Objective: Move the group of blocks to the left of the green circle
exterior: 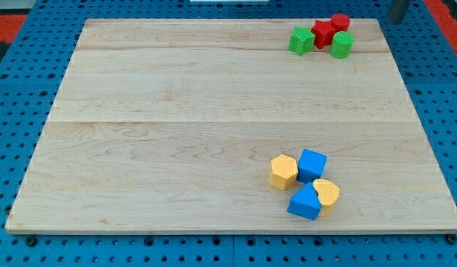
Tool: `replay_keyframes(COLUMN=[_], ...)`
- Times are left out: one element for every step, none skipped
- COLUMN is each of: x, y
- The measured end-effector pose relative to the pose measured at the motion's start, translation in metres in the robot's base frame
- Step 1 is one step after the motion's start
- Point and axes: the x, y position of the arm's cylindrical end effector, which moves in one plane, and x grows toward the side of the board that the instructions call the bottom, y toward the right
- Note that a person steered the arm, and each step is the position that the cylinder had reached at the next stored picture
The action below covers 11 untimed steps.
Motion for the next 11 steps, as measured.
replay_keyframes(x=[-0.002,-0.002,0.026,0.051,0.052,0.025,0.011,0.046,0.072,0.051,0.029], y=[-0.029,-0.069,-0.089,-0.109,-0.119,-0.104,-0.129,-0.174,-0.198,-0.184,-0.121])
